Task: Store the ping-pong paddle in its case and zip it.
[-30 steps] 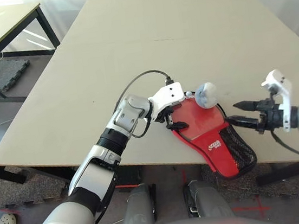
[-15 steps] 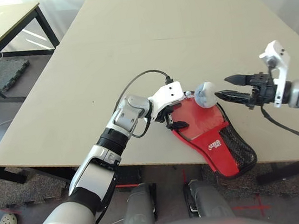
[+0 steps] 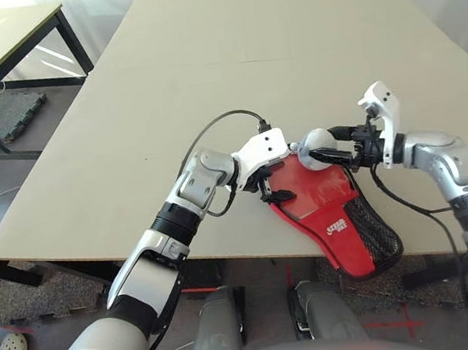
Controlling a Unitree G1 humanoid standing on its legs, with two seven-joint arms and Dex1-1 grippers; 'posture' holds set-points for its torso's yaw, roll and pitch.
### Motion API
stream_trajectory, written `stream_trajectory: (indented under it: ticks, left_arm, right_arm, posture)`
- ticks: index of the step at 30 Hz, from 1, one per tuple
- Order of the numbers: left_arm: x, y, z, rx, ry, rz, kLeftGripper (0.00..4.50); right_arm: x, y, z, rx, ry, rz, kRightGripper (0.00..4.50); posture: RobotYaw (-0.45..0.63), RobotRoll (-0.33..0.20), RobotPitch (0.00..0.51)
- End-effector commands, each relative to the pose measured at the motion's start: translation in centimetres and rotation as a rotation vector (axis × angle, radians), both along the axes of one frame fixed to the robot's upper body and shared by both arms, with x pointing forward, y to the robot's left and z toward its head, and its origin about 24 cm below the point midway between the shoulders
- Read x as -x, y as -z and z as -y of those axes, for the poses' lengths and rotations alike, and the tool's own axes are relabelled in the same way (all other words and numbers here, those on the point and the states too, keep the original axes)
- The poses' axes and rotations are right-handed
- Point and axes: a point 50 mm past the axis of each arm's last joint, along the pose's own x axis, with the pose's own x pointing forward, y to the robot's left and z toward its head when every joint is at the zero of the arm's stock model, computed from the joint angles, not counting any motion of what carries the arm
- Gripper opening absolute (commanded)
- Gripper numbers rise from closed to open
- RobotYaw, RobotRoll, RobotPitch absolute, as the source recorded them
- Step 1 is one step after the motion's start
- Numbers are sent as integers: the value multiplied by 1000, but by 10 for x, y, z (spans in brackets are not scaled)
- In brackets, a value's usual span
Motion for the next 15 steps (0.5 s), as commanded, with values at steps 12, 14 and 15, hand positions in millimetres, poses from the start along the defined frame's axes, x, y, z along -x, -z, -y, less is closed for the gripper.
stream_trajectory:
  ticks: [12, 14, 15]
  left_arm:
    - [5, 16, -1, -51, -4, -52, 4500]
    - [6, 17, -1, -50, -3, -54, 4500]
    - [6, 17, 0, -49, -2, -54, 4500]
  right_arm:
    - [-8, 3, 4, -19, 74, 7, 1506]
    - [-10, 0, 9, -15, 95, 24, 894]
    - [-11, -1, 11, -12, 103, 30, 690]
  posture:
    - [59, 0, 85]
    - [58, 0, 85]
    - [58, 0, 85]
